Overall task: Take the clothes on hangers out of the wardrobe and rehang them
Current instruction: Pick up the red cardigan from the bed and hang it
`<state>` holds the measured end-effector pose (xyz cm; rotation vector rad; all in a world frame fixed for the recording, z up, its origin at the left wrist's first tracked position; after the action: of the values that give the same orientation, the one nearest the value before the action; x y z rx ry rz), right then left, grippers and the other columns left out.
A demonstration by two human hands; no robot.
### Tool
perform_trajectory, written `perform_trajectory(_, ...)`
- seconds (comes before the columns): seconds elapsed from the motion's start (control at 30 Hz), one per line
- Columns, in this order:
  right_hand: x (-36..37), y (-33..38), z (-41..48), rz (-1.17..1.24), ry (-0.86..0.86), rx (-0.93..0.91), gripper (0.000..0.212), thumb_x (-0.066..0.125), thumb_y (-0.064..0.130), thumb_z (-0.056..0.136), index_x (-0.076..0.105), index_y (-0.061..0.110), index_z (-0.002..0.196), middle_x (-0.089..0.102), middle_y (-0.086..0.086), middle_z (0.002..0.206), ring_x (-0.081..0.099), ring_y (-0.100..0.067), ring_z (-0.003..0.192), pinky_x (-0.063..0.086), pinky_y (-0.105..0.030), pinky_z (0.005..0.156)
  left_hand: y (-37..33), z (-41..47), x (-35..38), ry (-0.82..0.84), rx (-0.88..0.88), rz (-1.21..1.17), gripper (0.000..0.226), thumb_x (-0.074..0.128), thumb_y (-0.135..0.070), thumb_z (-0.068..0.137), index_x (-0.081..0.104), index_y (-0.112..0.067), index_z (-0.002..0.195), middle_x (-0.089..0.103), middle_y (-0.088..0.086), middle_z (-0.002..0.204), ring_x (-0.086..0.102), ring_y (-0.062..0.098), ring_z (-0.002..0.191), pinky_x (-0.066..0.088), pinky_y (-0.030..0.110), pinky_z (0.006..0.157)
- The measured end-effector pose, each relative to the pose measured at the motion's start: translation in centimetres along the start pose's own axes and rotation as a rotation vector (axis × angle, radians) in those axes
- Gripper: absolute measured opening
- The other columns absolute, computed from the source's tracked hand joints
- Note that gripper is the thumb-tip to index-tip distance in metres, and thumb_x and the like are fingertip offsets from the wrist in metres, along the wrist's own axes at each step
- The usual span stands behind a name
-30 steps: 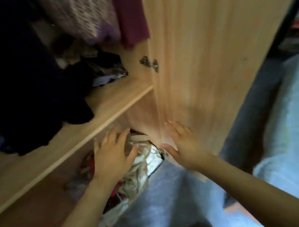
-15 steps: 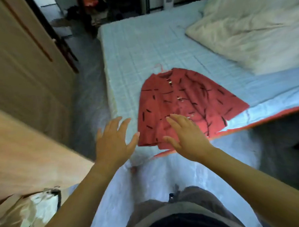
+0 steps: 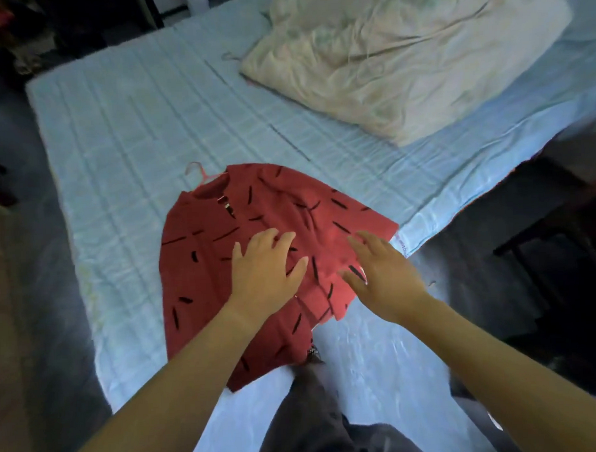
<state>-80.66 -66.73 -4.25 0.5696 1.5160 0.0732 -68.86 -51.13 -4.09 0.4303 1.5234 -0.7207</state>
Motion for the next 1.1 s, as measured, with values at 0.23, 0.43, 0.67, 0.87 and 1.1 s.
perform_trajectory(0.23,4.3,-2.5,14.5,-0.162,0.182,-0.018,0.063,0.035,0.054,0.082,0.062,0.007,0.112,0.059,-0.02,0.119,0.055,-0.043,0.111,0.05,-0.061,0.076,7.1,9.5,5.3,0.124,-0.185,-0.02,0.066,0.025,-0.061,0.082,0.05,-0.025,0.132,0.049,0.005,0.137,0.043,0.023,0.128,0.03,0.058,0.104)
perform_trajectory(0.43,8.4,0.2,27.9,-0.187,0.303,-0.235,0.081,0.013,0.061,0.081,0.044,0.01,0.135,0.038,-0.014,0.144,0.031,-0.035,0.134,0.036,-0.054,0.102,16.3,14.6,6.6,0.107,-0.405,0.002,0.069,0.023,-0.06,0.079,0.056,-0.023,0.126,0.054,0.007,0.131,0.05,0.028,0.12,0.036,0.058,0.098)
perform_trajectory(0.67,16.3,2.3,40.9,-0.229,0.435,-0.48,0.061,0.033,0.05,0.095,0.032,0.011,0.142,0.026,-0.01,0.15,0.019,-0.028,0.139,0.027,-0.043,0.11,25.2,18.5,11.4,0.119,-0.602,0.012,0.064,0.029,-0.057,0.079,0.059,-0.021,0.122,0.058,0.009,0.125,0.056,0.032,0.113,0.043,0.058,0.091)
perform_trajectory(0.87,22.7,2.9,51.2,-0.205,0.425,-0.506,0.06,0.04,0.043,0.095,0.03,0.009,0.143,0.027,-0.014,0.149,0.024,-0.031,0.137,0.028,-0.045,0.11,33.3,23.0,16.5,0.116,-0.677,0.022,0.068,0.024,-0.059,0.078,0.056,-0.02,0.123,0.056,0.008,0.124,0.056,0.032,0.109,0.043,0.05,0.087)
perform_trajectory(1.1,29.3,3.5,58.2,-0.168,0.445,-0.449,0.061,0.043,0.038,0.095,0.024,0.007,0.144,0.029,-0.015,0.147,0.032,-0.032,0.131,0.037,-0.047,0.102,39.3,26.5,21.7,0.093,-0.737,-0.013,0.064,0.035,-0.052,0.079,0.055,-0.015,0.127,0.054,0.015,0.128,0.055,0.037,0.11,0.051,0.05,0.079)
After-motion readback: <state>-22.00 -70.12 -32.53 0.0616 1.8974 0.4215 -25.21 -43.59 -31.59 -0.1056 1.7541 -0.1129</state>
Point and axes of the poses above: each hand's wrist, its own z-axis towards the middle knuckle, its own x-axis out of the palm, y = z × x, the point moved 3 cm from there along z, towards the middle knuckle
